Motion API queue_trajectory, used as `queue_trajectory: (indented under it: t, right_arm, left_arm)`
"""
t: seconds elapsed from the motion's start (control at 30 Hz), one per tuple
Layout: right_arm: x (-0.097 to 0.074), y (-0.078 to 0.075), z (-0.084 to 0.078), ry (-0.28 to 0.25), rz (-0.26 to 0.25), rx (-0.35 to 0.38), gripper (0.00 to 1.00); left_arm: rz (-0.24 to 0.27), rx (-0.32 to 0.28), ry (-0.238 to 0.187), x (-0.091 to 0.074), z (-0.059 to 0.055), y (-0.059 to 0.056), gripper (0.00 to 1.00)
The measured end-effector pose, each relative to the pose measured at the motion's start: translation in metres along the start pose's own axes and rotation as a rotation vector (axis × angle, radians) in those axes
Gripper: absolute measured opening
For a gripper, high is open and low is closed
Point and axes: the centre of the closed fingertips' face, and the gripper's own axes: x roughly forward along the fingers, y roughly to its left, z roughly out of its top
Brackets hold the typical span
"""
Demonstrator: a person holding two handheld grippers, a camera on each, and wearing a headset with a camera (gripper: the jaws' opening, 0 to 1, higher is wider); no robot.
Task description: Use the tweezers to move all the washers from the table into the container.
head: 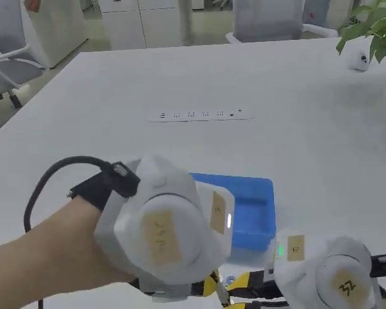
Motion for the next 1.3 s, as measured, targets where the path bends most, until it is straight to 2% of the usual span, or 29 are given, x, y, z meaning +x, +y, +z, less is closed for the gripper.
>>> queue_trajectory:
  t: [0.07,0.13,0.23,0.4,0.57,0.7,0.77,0.8,0.83,0.87,0.9,0.93,1.0,1.07,1.2,1.27,1.3]
  right_arm:
    - [0.0,0.001,0.008,-0.013,0.007,-0.013,0.07]
    - [0.002,0.002,0.01,0.002,0.019,-0.032,0.06]
    - [0.004,0.001,0.008,0.015,0.019,-0.033,0.06]
    - [0.003,0.001,0.008,0.005,0.007,-0.004,0.06]
    - [0.001,0.001,0.024,-0.028,0.001,-0.001,0.05]
    - [0.005,-0.002,0.019,0.012,-0.013,0.005,0.05]
    - [0.004,-0.003,0.017,0.012,-0.01,0.016,0.04]
    - [0.004,-0.005,0.017,0.009,-0.006,0.048,0.03]
    - [0.003,-0.006,0.017,0.001,-0.012,0.1,0.03]
    - [0.003,-0.007,0.017,-0.016,-0.003,0.135,0.03]
    - [0.002,-0.01,0.017,-0.02,-0.009,0.132,0.02]
    - [0.001,-0.012,0.016,-0.023,-0.024,0.15,0.02]
    - [0.0,-0.015,0.015,-0.028,-0.033,0.166,0.02]
    - [0.0,-0.016,0.015,-0.038,-0.036,0.185,0.01]
    - [0.001,-0.019,0.016,-0.057,-0.05,0.241,0.01]
    - [0.001,-0.02,0.017,-0.079,-0.048,0.293,0.01]
    - [0.0,-0.021,0.017,-0.089,-0.044,0.317,0.01]
  left_arm:
    - [-0.01,0.004,0.014,0.0,0.0,0.0,0.0]
    - [-0.015,0.01,0.026,0.0,-0.001,-0.001,0.0]
    - [-0.018,-0.003,0.013,-0.001,-0.001,0.001,0.0]
    - [-0.022,-0.02,0.004,-0.001,-0.002,0.0,0.0]
    - [-0.034,-0.041,0.009,-0.001,0.0,0.003,0.0]
    - [-0.047,-0.089,-0.007,0.0,0.002,0.006,0.0]
    - [-0.045,-0.098,-0.011,0.001,0.002,0.007,0.0]
    - [-0.035,-0.093,-0.023,0.002,0.003,0.008,0.0]
    - [-0.013,-0.097,-0.04,0.002,0.004,0.01,0.0]
    - [0.017,-0.12,-0.083,0.002,0.007,0.013,0.0]
    - [0.042,-0.16,-0.113,0.0,0.008,0.015,0.02]
    - [0.072,-0.239,-0.165,-0.002,0.009,0.017,0.06]
    - [0.12,-0.35,-0.259,-0.009,0.007,0.017,0.16]
    - [0.183,-0.447,-0.345,-0.018,0.0,0.016,0.23]
    - [0.261,-0.586,-0.424,-0.028,-0.019,0.007,0.29]
    - [0.31,-0.687,-0.515,-0.036,-0.022,0.003,0.34]
    - [0.344,-0.742,-0.577,-0.041,-0.023,0.003,0.37]
